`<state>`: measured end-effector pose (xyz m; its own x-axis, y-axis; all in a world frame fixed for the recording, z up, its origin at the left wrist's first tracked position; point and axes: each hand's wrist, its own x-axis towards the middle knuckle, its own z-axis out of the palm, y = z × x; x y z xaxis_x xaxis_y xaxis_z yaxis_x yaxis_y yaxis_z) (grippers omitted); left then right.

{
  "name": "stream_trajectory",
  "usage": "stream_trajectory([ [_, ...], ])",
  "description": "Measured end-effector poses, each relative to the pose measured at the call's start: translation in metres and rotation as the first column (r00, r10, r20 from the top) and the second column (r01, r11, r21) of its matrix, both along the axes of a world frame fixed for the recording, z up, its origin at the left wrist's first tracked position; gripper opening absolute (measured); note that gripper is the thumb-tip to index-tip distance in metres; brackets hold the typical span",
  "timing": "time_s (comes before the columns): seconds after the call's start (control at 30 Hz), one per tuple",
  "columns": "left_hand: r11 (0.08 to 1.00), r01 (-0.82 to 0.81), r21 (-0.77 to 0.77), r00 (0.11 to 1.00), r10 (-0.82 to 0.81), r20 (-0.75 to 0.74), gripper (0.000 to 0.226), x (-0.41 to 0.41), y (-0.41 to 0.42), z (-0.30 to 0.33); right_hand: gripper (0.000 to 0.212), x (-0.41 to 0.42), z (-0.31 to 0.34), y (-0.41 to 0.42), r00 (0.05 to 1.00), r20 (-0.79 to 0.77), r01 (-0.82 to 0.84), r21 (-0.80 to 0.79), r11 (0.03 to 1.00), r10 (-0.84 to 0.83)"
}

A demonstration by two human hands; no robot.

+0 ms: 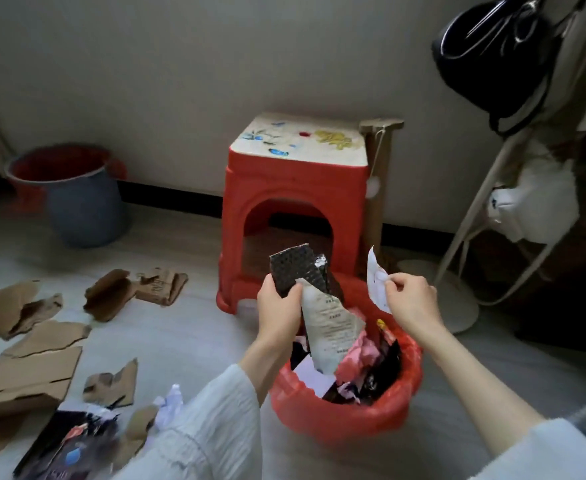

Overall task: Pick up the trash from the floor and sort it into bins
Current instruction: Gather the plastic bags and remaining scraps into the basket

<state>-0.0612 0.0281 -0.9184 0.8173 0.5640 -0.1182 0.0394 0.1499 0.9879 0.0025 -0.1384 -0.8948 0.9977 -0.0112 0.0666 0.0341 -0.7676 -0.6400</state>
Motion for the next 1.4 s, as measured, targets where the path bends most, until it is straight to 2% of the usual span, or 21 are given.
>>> stream_trajectory([
  [0.1,1.000,0.027,0.010,0.995,-0.026,-0.101,0.022,0.006,-0.013,-0.036,0.028,0.005,-0.022,-0.001,0.999,-0.040,-0.031,-0.083,0.996,0.028],
  [0.2,0.957,0.204,0.207,0.959,-0.153,-0.238,0.055,0.007,-0.013,-0.068,0.029,0.003,-0.041,0.003,0.990,-0.104,-0.118,-0.252,0.960,0.094],
  [0.27,0.893,0.274,0.357,0.954,-0.205,-0.221,0.075,0.007,-0.009,-0.081,0.031,0.001,-0.048,0.005,0.983,-0.149,-0.148,-0.325,0.934,0.104],
  [0.3,0.849,0.289,0.441,0.954,-0.219,-0.204,0.078,0.008,-0.007,-0.086,0.032,0.000,-0.051,0.006,0.980,-0.158,-0.167,-0.331,0.929,0.119],
  [0.37,0.739,0.314,0.596,0.949,-0.226,-0.220,0.072,0.005,-0.003,-0.089,0.036,-0.005,-0.063,0.009,0.957,-0.160,-0.280,-0.314,0.907,0.240],
  [0.43,0.599,0.385,0.702,0.923,-0.246,-0.296,0.061,-0.002,0.003,-0.092,0.039,-0.014,-0.078,0.013,0.867,-0.202,-0.498,-0.343,0.796,0.455],
  [0.5,0.323,0.523,0.789,0.851,-0.249,-0.463,0.055,-0.013,0.010,-0.102,0.049,-0.025,-0.093,0.018,0.748,-0.312,-0.663,-0.398,0.634,0.586],
  [0.53,0.185,0.599,0.779,0.798,-0.222,-0.561,0.054,-0.018,0.014,-0.104,0.053,-0.029,-0.100,0.019,0.709,-0.370,-0.704,-0.424,0.571,0.600],
  [0.57,0.088,0.654,0.751,0.752,-0.189,-0.632,0.053,-0.023,0.016,-0.105,0.056,-0.029,-0.107,0.021,0.689,-0.411,-0.723,-0.450,0.524,0.597],
  [0.67,-0.015,0.700,0.714,0.704,-0.147,-0.694,0.056,-0.023,0.017,-0.104,0.060,-0.023,-0.114,0.030,0.705,-0.392,-0.703,-0.495,0.510,0.591],
  [0.73,-0.047,0.706,0.707,0.690,-0.178,-0.701,0.056,-0.014,0.017,-0.103,0.059,-0.014,-0.111,0.042,0.723,-0.232,-0.641,-0.577,0.506,0.651],
  [0.8,-0.044,0.719,0.693,0.672,-0.211,-0.710,0.049,-0.004,0.019,-0.103,0.066,-0.001,-0.115,0.049,0.702,-0.199,-0.617,-0.648,0.445,0.684],
  [0.87,-0.067,0.695,0.716,0.686,-0.236,-0.688,0.042,0.000,0.024,-0.106,0.057,0.007,-0.130,0.050,0.663,-0.323,-0.672,-0.654,0.346,0.675],
  [0.93,-0.077,0.636,0.768,0.729,-0.264,-0.631,0.042,-0.006,0.032,-0.111,0.052,0.008,-0.143,0.046,0.645,-0.479,-0.733,-0.607,0.307,0.595],
  [1.0,-0.097,0.588,0.803,0.764,-0.261,-0.591,0.046,-0.015,0.038,-0.123,0.059,0.005,-0.160,0.040,0.624,-0.529,-0.749,-0.614,0.248,0.576],
  [1.07,-0.109,0.545,0.832,0.800,-0.231,-0.554,0.047,-0.019,0.039,-0.129,0.080,0.002,-0.171,0.035,0.624,-0.516,-0.740,-0.631,0.232,0.587],
  [1.1,-0.089,0.552,0.829,0.798,-0.231,-0.557,0.051,-0.021,0.037,-0.129,0.087,0.001,-0.174,0.033,0.628,-0.518,-0.733,-0.645,0.218,0.580],
  [1.13,-0.049,0.567,0.822,0.789,-0.253,-0.559,0.059,-0.022,0.034,-0.126,0.081,0.003,-0.177,0.032,0.637,-0.531,-0.725,-0.660,0.199,0.560],
  [1.2,0.002,0.597,0.802,0.769,-0.288,-0.571,0.079,-0.022,0.032,-0.124,0.062,0.004,-0.177,0.036,0.649,-0.558,-0.725,-0.660,0.197,0.517],
  [1.27,-0.032,0.624,0.780,0.735,-0.316,-0.601,0.088,-0.023,0.036,-0.122,0.057,0.005,-0.173,0.043,0.644,-0.589,-0.739,-0.644,0.198,0.488],
  [1.4,-0.060,0.715,0.696,0.647,-0.318,-0.693,0.064,-0.028,0.048,-0.110,0.052,0.000,-0.154,0.052,0.654,-0.565,-0.740,-0.617,0.269,0.503],
])
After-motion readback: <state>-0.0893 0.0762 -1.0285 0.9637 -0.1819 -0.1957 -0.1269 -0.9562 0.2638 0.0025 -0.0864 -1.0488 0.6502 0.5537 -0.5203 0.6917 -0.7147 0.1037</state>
